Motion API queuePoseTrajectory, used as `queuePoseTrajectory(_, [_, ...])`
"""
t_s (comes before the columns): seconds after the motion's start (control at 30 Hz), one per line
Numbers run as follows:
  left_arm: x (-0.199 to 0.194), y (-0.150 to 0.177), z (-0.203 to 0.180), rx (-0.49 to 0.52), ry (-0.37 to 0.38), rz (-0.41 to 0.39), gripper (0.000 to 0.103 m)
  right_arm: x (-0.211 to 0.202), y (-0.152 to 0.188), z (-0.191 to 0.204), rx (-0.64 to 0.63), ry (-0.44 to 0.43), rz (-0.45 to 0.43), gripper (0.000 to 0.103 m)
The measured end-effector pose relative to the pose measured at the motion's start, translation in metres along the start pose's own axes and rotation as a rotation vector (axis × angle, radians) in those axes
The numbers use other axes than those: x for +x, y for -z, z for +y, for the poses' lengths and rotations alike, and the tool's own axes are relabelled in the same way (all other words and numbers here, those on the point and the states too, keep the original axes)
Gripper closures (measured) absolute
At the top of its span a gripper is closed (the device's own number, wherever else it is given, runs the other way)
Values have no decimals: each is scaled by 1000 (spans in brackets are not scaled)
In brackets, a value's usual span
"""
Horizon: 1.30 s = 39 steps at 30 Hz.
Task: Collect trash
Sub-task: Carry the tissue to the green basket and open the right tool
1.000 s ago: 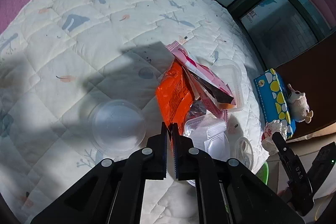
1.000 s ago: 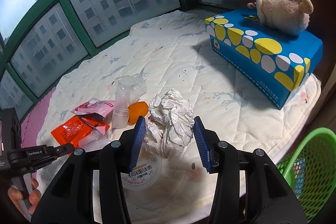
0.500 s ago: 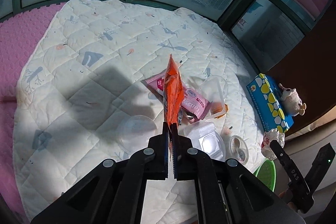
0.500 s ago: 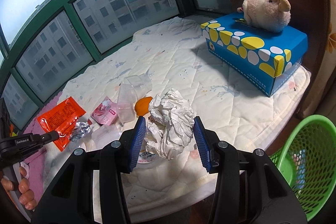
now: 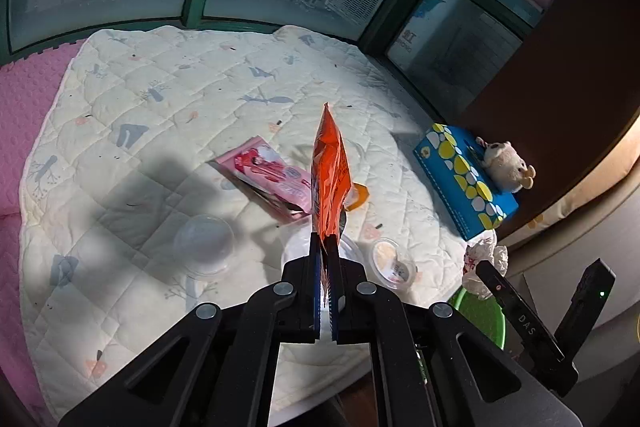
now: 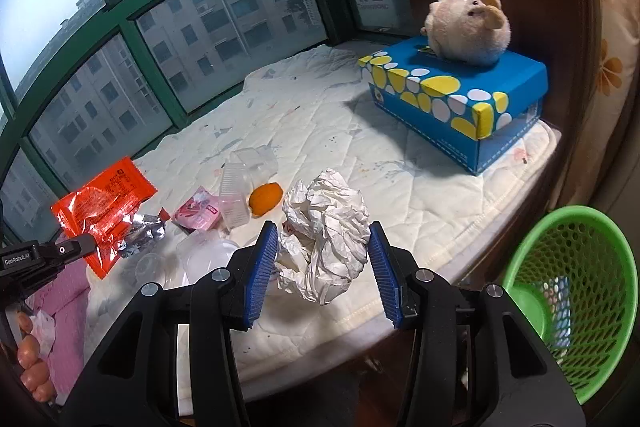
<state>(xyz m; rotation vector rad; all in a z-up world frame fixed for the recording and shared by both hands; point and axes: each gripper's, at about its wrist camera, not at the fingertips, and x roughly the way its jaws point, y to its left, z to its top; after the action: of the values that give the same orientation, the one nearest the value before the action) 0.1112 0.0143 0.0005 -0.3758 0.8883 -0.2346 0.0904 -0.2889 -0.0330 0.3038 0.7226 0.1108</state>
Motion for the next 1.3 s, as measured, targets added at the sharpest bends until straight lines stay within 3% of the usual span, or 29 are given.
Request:
queuePoseTrajectory(0.47, [32,30,-104,211,123,114,100,-51,30,-96,116,182,2,55])
queuePoseTrajectory(0.83, [56,57,-180,397,181,179,100,-55,49,-184,221,328,48,52])
queuePoseTrajectory(1.23, [84,92,-241,578,223,244,97,-63,56,-226,265,396,39,36])
queuePoseTrajectory(1.27, [86,95,-245,592,222,246,96,-66,57,-226,267,398,35,34])
queuePoseTrajectory(1.3, [87,98,-249,602,224,251,88,-69,58,-226,267,401,32,34])
